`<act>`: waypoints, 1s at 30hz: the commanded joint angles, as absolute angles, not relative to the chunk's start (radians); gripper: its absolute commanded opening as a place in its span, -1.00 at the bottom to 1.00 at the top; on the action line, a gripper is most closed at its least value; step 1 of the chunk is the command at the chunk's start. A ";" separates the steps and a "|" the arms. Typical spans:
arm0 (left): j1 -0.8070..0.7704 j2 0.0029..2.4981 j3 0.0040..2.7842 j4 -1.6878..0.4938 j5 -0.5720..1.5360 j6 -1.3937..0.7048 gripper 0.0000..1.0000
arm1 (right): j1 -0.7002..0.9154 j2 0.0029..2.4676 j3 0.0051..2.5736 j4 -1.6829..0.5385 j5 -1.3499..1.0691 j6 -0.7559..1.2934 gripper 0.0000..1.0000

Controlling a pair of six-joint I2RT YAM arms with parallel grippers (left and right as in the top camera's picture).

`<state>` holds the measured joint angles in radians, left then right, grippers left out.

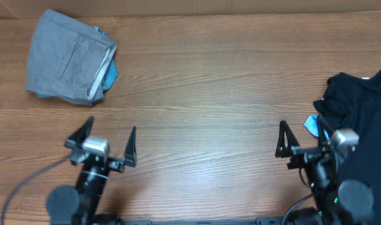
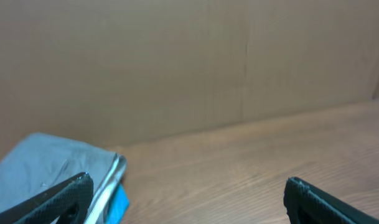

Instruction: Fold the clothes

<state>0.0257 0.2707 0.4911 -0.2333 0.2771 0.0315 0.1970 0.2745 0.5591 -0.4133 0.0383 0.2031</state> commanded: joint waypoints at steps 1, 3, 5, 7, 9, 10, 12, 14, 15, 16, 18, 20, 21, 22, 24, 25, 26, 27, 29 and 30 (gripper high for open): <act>0.026 0.471 0.727 -0.338 0.282 0.019 1.00 | 0.195 0.468 0.733 -0.506 0.027 0.260 1.00; 0.026 0.602 0.878 -0.452 0.284 0.019 1.00 | 0.195 0.602 0.851 -0.606 0.019 0.278 1.00; 0.026 0.787 1.098 -0.628 0.310 0.019 1.00 | 0.195 0.774 1.002 -0.735 -0.014 0.296 1.00; 0.026 0.899 1.235 -0.741 0.339 0.019 1.00 | 0.195 0.895 1.106 -0.811 -0.068 0.296 1.00; 0.026 1.011 1.373 -0.856 0.361 0.019 1.00 | 0.195 0.996 1.192 -0.868 -0.102 0.292 1.00; 0.025 1.056 1.424 -0.899 0.361 0.019 1.00 | 0.195 1.036 1.218 -0.877 -0.125 0.302 1.00; 0.025 1.142 1.525 -0.989 0.366 0.028 1.00 | 0.195 1.102 1.253 -0.888 -0.170 0.294 1.00; 0.025 1.202 1.592 -1.051 0.368 0.030 0.99 | 0.191 1.156 1.266 -0.878 -0.155 0.260 1.00; 0.025 1.231 1.624 -1.084 0.368 0.030 1.00 | 0.178 1.187 1.267 -0.877 -0.114 0.285 1.00; 0.025 1.244 1.637 -1.096 0.371 0.030 1.00 | 0.166 1.204 1.267 -0.876 -0.088 0.311 1.00; 0.025 1.267 1.655 -1.111 0.395 0.030 1.00 | 0.109 1.260 1.267 -0.871 -0.020 0.373 1.00; 0.025 1.274 1.654 -1.111 0.410 0.031 1.00 | 0.033 1.314 1.267 -0.852 0.027 0.402 1.00; 0.025 1.274 1.654 -1.111 0.414 0.030 1.00 | -0.006 1.340 1.267 -0.837 0.030 0.402 1.00; 0.025 1.274 1.654 -1.111 0.419 0.030 1.00 | -0.048 1.367 1.267 -0.818 0.028 0.403 1.00; 0.025 1.274 1.654 -1.111 0.420 0.029 1.00 | -0.132 1.427 1.267 -0.773 0.028 0.438 1.00; 0.025 1.274 1.654 -1.111 0.420 0.029 1.00 | -0.170 1.462 1.267 -0.748 0.023 0.455 1.00; 0.025 1.274 1.654 -1.111 0.420 0.023 0.99 | -0.200 1.491 1.267 -0.725 0.014 0.458 1.00; 0.025 1.274 1.654 -1.110 0.421 0.011 1.00 | -0.222 1.518 1.267 -0.708 0.007 0.458 0.97; 0.025 1.274 1.654 -1.107 0.427 -0.019 1.00 | -0.268 1.590 1.267 -0.668 0.007 0.458 0.86; 0.026 1.274 1.654 -1.107 0.439 -0.024 0.99 | -0.283 1.620 1.267 -0.654 0.008 0.458 0.80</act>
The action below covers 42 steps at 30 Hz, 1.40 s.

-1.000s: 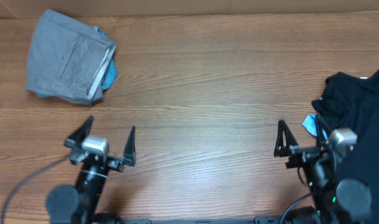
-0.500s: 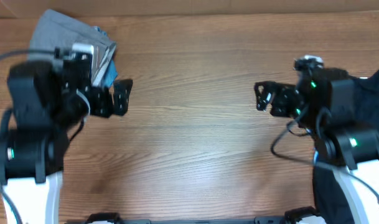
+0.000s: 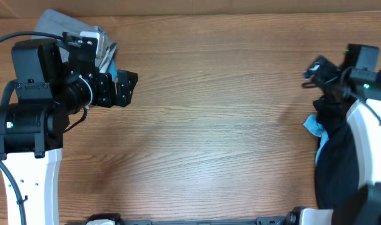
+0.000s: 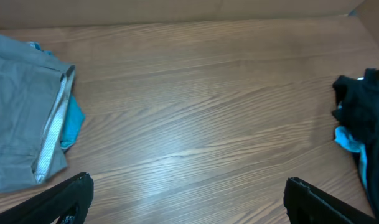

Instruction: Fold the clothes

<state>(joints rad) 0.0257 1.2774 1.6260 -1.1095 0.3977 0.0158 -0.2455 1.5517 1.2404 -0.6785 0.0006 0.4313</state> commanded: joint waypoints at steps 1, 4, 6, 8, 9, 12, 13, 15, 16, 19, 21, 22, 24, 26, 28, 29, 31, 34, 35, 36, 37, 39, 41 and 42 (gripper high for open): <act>0.025 1.274 1.654 -1.107 0.447 -0.024 0.99 | -0.296 1.648 1.267 -0.639 0.010 0.458 0.77; 0.025 1.274 1.654 -1.103 0.446 -0.026 1.00 | -0.326 1.742 1.267 -0.591 0.038 0.467 0.68; 0.025 1.275 1.654 -1.099 0.446 -0.026 1.00 | -0.338 1.791 1.267 -0.568 0.080 0.476 0.67; 0.025 1.275 1.654 -1.099 0.446 -0.026 0.99 | -0.342 1.826 1.267 -0.548 0.125 0.476 0.67; 0.025 1.275 1.654 -1.099 0.445 -0.026 0.99 | -0.342 1.840 1.267 -0.537 0.142 0.476 0.67; 0.025 1.276 1.654 -1.098 0.445 -0.026 1.00 | -0.342 1.863 1.267 -0.505 0.160 0.476 0.67; 0.025 1.277 1.654 -1.098 0.445 -0.026 1.00 | -0.342 1.870 1.267 -0.498 0.165 0.477 0.65; 0.025 1.278 1.654 -1.094 0.445 -0.026 1.00 | -0.342 1.883 1.267 -0.482 0.166 0.476 0.64; 0.025 1.278 1.654 -1.092 0.445 -0.026 1.00 | -0.342 1.892 1.267 -0.475 0.176 0.476 0.63; 0.025 1.279 1.654 -1.083 0.446 -0.026 0.99 | -0.342 1.929 1.267 -0.472 0.199 0.477 0.62; 0.025 1.280 1.654 -1.076 0.446 -0.031 1.00 | -0.342 1.959 1.267 -0.476 0.202 0.476 0.62; 0.025 1.280 1.654 -1.074 0.446 -0.031 1.00 | -0.342 1.968 1.267 -0.476 0.202 0.476 0.59; 0.025 1.281 1.654 -1.070 0.446 -0.031 1.00 | -0.342 1.969 1.267 -0.477 0.202 0.476 0.29; 0.025 1.281 1.654 -1.069 0.446 -0.031 1.00 | -0.342 1.953 1.281 -0.493 0.202 0.476 -0.46; 0.025 1.281 1.654 -1.069 0.446 -0.031 1.00 | -0.342 1.927 1.308 -0.525 0.202 0.476 -0.89; 0.025 1.281 1.654 -1.069 0.446 -0.031 1.00 | -0.342 1.908 1.328 -0.545 0.202 0.476 -0.92; 0.025 1.281 1.654 -1.069 0.446 -0.031 1.00 | -0.342 1.838 1.401 -0.598 0.202 0.463 -0.92; 0.025 1.281 1.654 -1.069 0.446 -0.031 1.00 | -0.342 1.763 1.502 -0.650 0.200 0.434 -0.92; 0.025 1.281 1.654 -1.069 0.446 -0.031 1.00 | -0.342 1.738 1.534 -0.661 0.181 0.414 -0.92; 0.025 1.281 1.654 -1.069 0.446 -0.031 1.00 | -0.338 1.708 1.571 -0.665 0.123 0.368 -0.92; 0.025 1.281 1.654 -1.069 0.446 -0.031 1.00 | -0.332 1.684 1.599 -0.665 0.054 0.320 -0.92; 0.026 1.281 1.654 -1.069 0.446 -0.031 1.00 | -0.311 1.631 1.652 -0.675 -0.085 0.257 -0.92; 0.026 1.281 1.654 -1.068 0.446 -0.031 1.00 | -0.273 1.584 1.690 -0.699 -0.182 0.253 -0.92; 0.026 1.281 1.654 -1.065 0.446 -0.031 1.00 | -0.239 1.557 1.705 -0.718 -0.224 0.253 -0.92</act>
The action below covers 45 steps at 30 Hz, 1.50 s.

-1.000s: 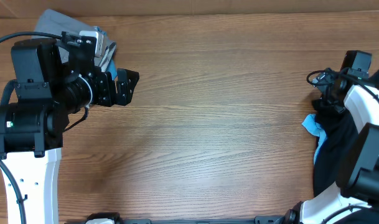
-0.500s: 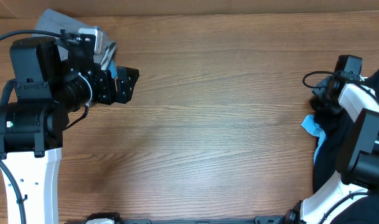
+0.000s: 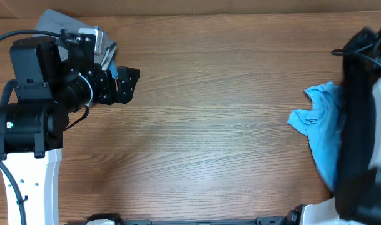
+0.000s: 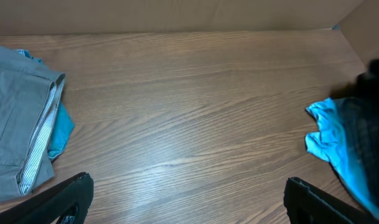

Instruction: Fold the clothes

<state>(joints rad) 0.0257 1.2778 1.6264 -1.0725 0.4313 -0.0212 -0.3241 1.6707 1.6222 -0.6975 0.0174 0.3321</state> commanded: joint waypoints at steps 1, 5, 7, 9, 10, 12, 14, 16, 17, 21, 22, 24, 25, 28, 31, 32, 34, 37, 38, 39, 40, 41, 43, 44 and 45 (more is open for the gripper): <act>0.026 1.280 1.654 -1.063 0.445 -0.031 1.00 | -0.202 1.534 1.712 -0.734 -0.252 0.253 -0.92; 0.026 1.280 1.655 -1.037 0.445 -0.031 1.00 | 0.046 1.456 1.713 -0.812 -0.279 0.243 -0.92; 0.030 1.280 1.673 -1.026 0.441 -0.031 1.00 | 0.279 1.448 1.713 -0.870 -0.278 0.234 -0.91; 0.039 1.280 1.697 -1.024 0.430 -0.030 1.00 | 0.447 1.462 1.712 -0.910 -0.272 0.212 -0.76; 0.046 1.280 1.713 -1.024 0.421 -0.031 1.00 | 0.534 1.471 1.712 -0.932 -0.245 0.199 -0.34; 0.060 1.280 1.744 -1.024 0.398 -0.031 1.00 | 0.676 1.488 1.712 -0.958 -0.114 0.204 0.38; 0.067 1.280 1.771 -1.021 0.384 -0.030 1.00 | 0.764 1.494 1.712 -0.966 0.049 0.241 0.68; 0.067 1.280 1.788 -1.016 0.385 -0.030 1.00 | 0.816 1.491 1.713 -0.964 0.200 0.274 0.79; 0.067 1.280 1.792 -1.012 0.385 -0.030 0.99 | 0.826 1.485 1.713 -0.964 0.258 0.294 0.80; 0.067 1.281 1.794 -1.018 0.385 -0.030 0.99 | 0.803 1.439 1.713 -0.976 0.394 0.384 0.82; 0.064 1.283 1.794 -1.021 0.385 -0.030 1.00 | 0.784 1.419 1.713 -0.978 0.404 0.403 0.82; 0.044 1.298 1.794 -1.024 0.381 -0.025 1.00 | 0.735 1.370 1.713 -0.978 0.404 0.428 0.82; 0.036 1.304 1.794 -1.026 0.381 -0.020 1.00 | 0.720 1.353 1.713 -0.978 0.405 0.438 0.82; -0.029 1.362 1.794 -1.040 0.380 0.015 1.00 | 0.649 1.271 1.713 -0.975 0.404 0.469 0.80; -0.117 1.456 1.794 -1.045 0.352 0.048 1.00 | 0.585 1.191 1.713 -0.976 0.403 0.485 0.80; -0.146 1.491 1.794 -1.043 0.352 0.068 1.00 | 0.568 1.166 1.713 -0.979 0.402 0.485 0.80; -0.190 1.563 1.794 -1.020 0.363 0.073 0.82 | 0.541 1.118 1.713 -0.991 0.402 0.493 0.80; -0.221 1.658 1.794 -0.944 0.389 0.065 0.85 | 0.528 1.073 1.713 -1.029 0.400 0.533 0.79; -0.229 1.701 1.794 -0.912 0.364 0.064 0.76 | 0.528 1.063 1.713 -1.046 0.400 0.546 0.79; -0.237 1.745 1.794 -0.886 0.336 0.064 0.71 | 0.528 1.056 1.713 -1.068 0.399 0.559 0.78; -0.242 1.786 1.794 -0.868 0.324 0.064 0.69 | 0.528 1.055 1.713 -1.083 0.399 0.567 0.79; -0.249 1.832 1.794 -0.848 0.323 0.064 0.67 | 0.528 1.055 1.713 -1.106 0.398 0.583 0.79; -0.265 1.919 1.794 -0.816 0.323 0.064 0.64 | 0.528 1.057 1.712 -1.146 0.388 0.601 0.79; -0.273 1.958 1.794 -0.799 0.318 0.064 0.61 | 0.528 1.060 1.712 -1.166 0.388 0.611 0.79; -0.283 2.003 1.794 -0.776 0.316 0.064 0.61 | 0.528 1.067 1.712 -1.190 0.388 0.627 0.79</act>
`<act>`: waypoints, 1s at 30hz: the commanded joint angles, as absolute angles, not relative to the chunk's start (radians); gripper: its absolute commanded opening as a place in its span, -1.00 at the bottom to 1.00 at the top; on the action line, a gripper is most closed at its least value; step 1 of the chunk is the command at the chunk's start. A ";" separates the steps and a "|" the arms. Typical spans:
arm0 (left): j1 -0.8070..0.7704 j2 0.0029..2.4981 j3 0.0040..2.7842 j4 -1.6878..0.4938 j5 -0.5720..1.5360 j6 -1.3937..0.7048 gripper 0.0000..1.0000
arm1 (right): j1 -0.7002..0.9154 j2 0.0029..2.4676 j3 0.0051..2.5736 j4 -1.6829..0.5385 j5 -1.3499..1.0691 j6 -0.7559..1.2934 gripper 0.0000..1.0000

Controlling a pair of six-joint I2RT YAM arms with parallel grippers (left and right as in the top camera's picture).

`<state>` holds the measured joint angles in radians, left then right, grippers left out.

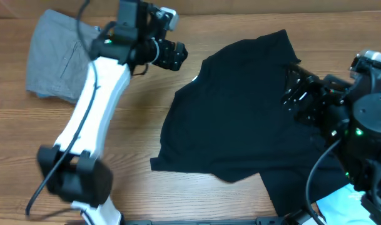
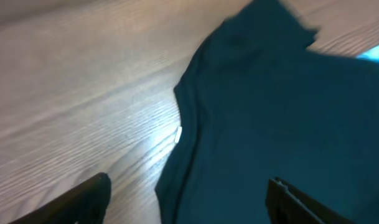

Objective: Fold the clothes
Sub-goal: 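Drag the black T-shirt leftward with the right gripper, spreading it on the table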

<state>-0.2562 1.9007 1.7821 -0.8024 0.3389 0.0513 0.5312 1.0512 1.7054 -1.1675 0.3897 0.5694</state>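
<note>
A black T-shirt [image 1: 240, 106] lies spread, somewhat rumpled, over the middle and right of the wooden table [image 1: 146, 131]. My left gripper [image 1: 179, 56] hangs open at the far side, just off the shirt's upper left edge. In the left wrist view the shirt [image 2: 270, 124] fills the right half, with a small white label [image 2: 178, 134] at its edge. The left gripper [image 2: 189, 205] there straddles that edge with wide-apart fingers. My right gripper [image 1: 296, 94] rests at the shirt's right part; its dark fingers blend into the cloth.
Folded grey shorts [image 1: 59, 56] lie at the far left corner. A light blue cloth [image 1: 356, 201] peeks out at the near right corner under the right arm. Bare wood stretches along the left and near side.
The black shirt, then bunched up at the right edge, now lies spread across the middle and right. My left gripper has moved from beside the grey shorts to the shirt's upper left edge.
Both grippers stood open at the near edge, with a black pile and blue cloth at the right. Then the left arm was up by the grey shorts and the right at the pile. Then the blue cloth lay uncovered. Now the shirt is spread out.
</note>
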 commanded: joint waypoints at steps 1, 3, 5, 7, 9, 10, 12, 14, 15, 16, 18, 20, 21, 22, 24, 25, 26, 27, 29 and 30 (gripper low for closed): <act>-0.292 2.048 1.794 -0.752 0.314 0.064 0.61 | 0.528 1.073 1.712 -1.210 0.387 0.636 0.79; -0.314 2.130 1.794 -0.707 0.303 0.065 0.68 | 0.528 1.088 1.712 -1.250 0.387 0.665 0.79; -0.332 2.178 1.794 -0.680 0.303 0.072 0.70 | 0.528 1.098 1.712 -1.278 0.383 0.685 0.80; -0.351 2.218 1.794 -0.661 0.301 0.096 0.69 | 0.528 1.110 1.712 -1.298 0.374 0.686 0.80; -0.368 2.251 1.794 -0.645 0.277 0.101 0.69 | 0.528 1.124 1.712 -1.317 0.366 0.686 0.80; -0.376 2.263 1.794 -0.640 0.257 0.102 0.69 | 0.528 1.130 1.712 -1.324 0.364 0.686 0.80; -0.399 2.299 1.794 -0.636 0.184 0.102 0.65 | 0.528 1.148 1.712 -1.347 0.360 0.686 0.80; -0.411 2.318 1.794 -0.638 0.155 0.101 0.46 | 0.528 1.159 1.712 -1.356 0.357 0.690 0.80; -0.415 2.325 1.794 -0.642 0.144 0.101 0.28 | 0.528 1.164 1.712 -1.359 0.357 0.690 0.79; -0.418 2.333 1.794 -0.643 0.127 0.101 0.09 | 0.528 1.169 1.712 -1.360 0.357 0.690 0.79; -0.419 2.346 1.794 -0.654 0.016 0.079 -0.70 | 0.528 1.178 1.712 -1.364 0.358 0.690 0.78; -0.409 2.344 1.795 -0.664 -0.131 -0.001 -0.92 | 0.528 1.181 1.712 -1.368 0.358 0.690 0.77; -0.396 2.337 1.802 -0.679 -0.225 -0.058 -0.92 | 0.528 1.184 1.712 -1.370 0.358 0.690 0.77; -0.381 2.331 1.810 -0.694 -0.290 -0.094 -0.92 | 0.528 1.185 1.712 -1.372 0.358 0.690 0.77; -0.336 2.312 1.839 -0.728 -0.377 -0.135 -0.92 | 0.528 1.192 1.709 -1.378 0.358 0.690 0.77; -0.310 2.303 1.856 -0.742 -0.400 -0.140 -0.92 | 0.528 1.194 1.707 -1.383 0.358 0.691 0.76; -0.276 2.289 1.877 -0.760 -0.412 -0.140 -0.92 | 0.528 1.201 1.707 -1.394 0.361 0.705 0.76; -0.244 2.277 1.895 -0.773 -0.411 -0.144 -0.92 | 0.528 1.204 1.707 -1.404 0.365 0.717 0.76; -0.181 2.252 1.930 -0.801 -0.389 -0.159 -0.92 | 0.527 1.217 1.707 -1.428 0.372 0.740 0.76; -0.148 2.239 1.947 -0.813 -0.355 -0.159 -0.82 | 0.526 1.227 1.707 -1.440 0.379 0.757 0.76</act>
<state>-0.2859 2.3184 1.8668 -0.7940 -0.2623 -0.0978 0.5308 1.2041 1.7050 -1.4235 0.3565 0.7052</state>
